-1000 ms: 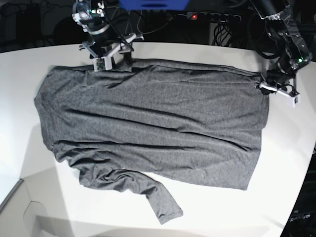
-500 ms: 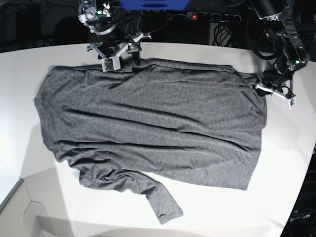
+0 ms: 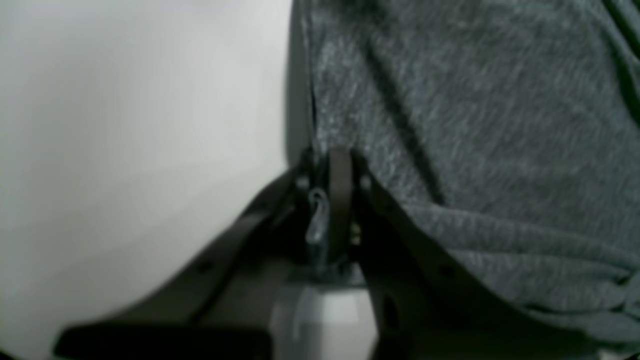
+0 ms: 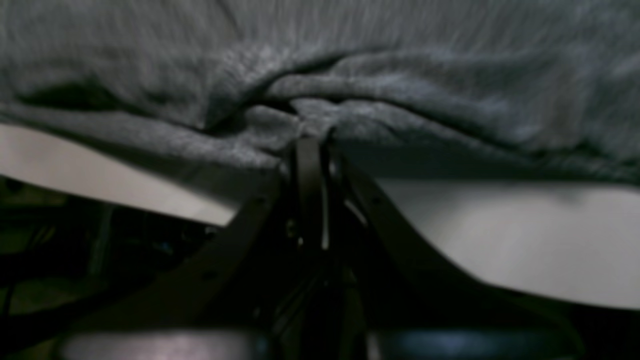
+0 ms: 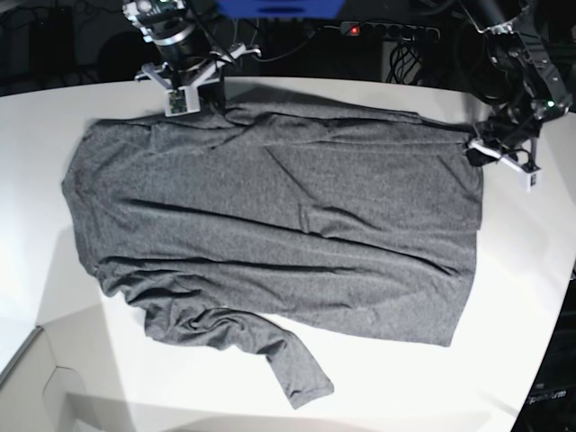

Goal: Layout the t-shirt on the table in an organized manner, then fold the t-shirt properly
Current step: 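Pull the held edge with both grippers apart to smooth the shirt body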

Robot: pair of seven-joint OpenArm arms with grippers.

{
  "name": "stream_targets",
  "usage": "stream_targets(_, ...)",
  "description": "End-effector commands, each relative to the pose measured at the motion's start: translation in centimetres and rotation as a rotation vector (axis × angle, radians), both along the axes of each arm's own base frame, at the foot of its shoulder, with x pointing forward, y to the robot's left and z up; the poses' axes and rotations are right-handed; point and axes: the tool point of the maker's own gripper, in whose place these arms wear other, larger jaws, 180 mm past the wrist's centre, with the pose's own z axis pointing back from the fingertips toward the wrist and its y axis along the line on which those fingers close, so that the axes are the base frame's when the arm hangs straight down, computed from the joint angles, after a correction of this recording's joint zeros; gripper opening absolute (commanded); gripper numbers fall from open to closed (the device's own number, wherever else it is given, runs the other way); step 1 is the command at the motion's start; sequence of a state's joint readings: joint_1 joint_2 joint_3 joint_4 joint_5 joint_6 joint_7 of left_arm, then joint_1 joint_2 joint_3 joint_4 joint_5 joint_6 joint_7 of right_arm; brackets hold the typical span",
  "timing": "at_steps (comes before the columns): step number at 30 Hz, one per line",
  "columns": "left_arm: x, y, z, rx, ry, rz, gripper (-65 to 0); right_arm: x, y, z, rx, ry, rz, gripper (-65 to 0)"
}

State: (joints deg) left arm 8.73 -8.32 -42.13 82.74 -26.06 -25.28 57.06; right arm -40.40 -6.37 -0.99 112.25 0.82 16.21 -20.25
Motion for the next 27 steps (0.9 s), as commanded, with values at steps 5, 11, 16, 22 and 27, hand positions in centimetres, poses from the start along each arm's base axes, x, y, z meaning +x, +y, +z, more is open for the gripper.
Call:
stream_targets(5, -2.8, 1.7, -1.0, 0.037, 0.136, -0.003, -65.0, 0.0, 0.1, 1.6, 0.012, -0.040, -0.005, -65.0)
stream_targets(11, -2.9, 1.9, 0.9, 0.096, 0.098, -0.023, -65.0, -0.7, 0.2, 1.3, 0.014, -0.024, 0.000, -65.0)
stream_targets(16, -2.6, 2.0, 3.1, 0.157, 0.049, -0.046, -65.0, -1.7, 0.0, 0.9, 0.007, 0.004, 0.008, -65.0)
stream_targets(22, -2.3, 2.4, 4.1, 0.186, 0.032, -0.054, -65.0, -2.5, 0.6, 0.7, 0.006, 0.019, 0.051, -65.0)
stream_targets(27, -1.9, 2.4, 5.1, 0.208, 0.007, -0.062, -65.0, -2.5, 0.4, 0.7, 0.001, 0.017, 0.052, -65.0)
